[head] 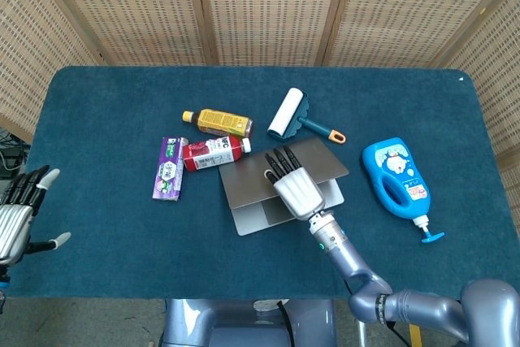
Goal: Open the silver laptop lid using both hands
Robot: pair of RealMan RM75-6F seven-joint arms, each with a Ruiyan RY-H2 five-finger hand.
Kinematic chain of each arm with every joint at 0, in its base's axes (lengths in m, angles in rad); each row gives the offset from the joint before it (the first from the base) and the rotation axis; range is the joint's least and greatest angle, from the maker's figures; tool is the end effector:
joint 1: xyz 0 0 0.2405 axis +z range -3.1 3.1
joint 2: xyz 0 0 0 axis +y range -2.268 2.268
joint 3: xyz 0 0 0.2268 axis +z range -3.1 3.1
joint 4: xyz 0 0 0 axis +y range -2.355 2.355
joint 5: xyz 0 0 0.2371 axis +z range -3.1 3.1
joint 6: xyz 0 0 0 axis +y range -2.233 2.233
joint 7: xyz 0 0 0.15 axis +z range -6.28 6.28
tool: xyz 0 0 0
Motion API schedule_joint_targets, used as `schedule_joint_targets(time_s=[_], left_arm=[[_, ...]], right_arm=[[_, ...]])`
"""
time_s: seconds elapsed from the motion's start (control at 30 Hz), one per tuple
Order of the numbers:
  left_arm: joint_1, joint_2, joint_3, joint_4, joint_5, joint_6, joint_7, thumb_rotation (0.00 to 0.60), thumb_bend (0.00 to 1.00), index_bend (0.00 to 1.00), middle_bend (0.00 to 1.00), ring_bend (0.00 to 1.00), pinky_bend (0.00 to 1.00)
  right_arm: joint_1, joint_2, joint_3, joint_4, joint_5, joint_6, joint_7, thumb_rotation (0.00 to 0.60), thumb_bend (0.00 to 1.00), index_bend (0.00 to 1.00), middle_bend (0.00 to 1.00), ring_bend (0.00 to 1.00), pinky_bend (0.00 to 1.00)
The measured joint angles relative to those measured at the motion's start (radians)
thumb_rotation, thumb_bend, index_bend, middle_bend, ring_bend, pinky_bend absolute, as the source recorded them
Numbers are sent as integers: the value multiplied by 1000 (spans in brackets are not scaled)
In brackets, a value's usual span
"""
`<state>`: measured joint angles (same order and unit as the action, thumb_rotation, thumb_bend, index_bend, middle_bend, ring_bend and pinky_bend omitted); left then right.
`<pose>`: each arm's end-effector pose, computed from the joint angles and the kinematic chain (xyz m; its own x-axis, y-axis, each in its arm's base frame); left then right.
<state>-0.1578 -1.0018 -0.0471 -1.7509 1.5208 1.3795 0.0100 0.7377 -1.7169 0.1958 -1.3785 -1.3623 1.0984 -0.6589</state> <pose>-0.2660 0.2036 0.1258 0.3950 0.0837 0.9149 0.9165 -0.1053 -0.3860 -0.0755 -0.3193 -0.0656 0.6415 0.1038 0.7601 -0.6156 -0.5214 0.5908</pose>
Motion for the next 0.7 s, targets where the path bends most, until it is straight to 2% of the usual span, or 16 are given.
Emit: schedule_joint_targets(time_s=[0.33,0.57,0.63,0.7], left_arm=[[-173,-69,14,91,98,-215,49,600,0,0,0,0,0],[-274,-166,20,177,163,-297,54,600,0,0,0,0,0],[-298,-191,22,199,179,-312,38,600,35,0,0,0,0],[-323,-211,25,214,198,-325,13,600,152,0,0,0,0]], right_arm=[[15,13,20,-3,23,-16,43,600,799,368,197,58,5],[19,23,35,-8,52,-24,71,600,804,454,208,64,12],[20,26,41,-11,63,-27,82,600,805,464,212,66,16],[24,31,47,-13,72,-31,91,600,805,465,213,67,20]])
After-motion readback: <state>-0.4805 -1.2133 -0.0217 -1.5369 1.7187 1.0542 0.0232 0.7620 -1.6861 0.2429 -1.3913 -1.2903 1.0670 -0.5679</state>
